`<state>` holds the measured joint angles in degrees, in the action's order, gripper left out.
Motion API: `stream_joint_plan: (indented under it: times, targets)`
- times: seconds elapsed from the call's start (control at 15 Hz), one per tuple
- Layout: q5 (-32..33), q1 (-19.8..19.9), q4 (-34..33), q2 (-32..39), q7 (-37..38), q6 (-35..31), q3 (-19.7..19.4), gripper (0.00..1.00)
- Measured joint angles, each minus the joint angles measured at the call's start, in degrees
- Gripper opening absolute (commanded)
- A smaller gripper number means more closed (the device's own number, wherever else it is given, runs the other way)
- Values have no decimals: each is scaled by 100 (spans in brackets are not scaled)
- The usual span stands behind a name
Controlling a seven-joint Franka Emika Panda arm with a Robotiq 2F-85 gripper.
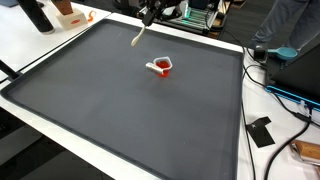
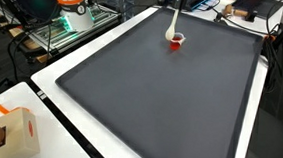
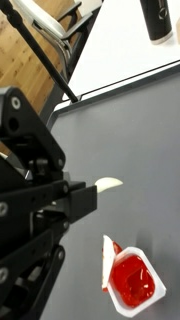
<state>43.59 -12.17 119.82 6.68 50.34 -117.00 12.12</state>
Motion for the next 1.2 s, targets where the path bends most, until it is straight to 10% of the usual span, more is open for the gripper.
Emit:
stream_joint_plan:
  times: [1.2]
  targets:
    - [937, -595, -897, 1518, 1407, 1265, -77, 3]
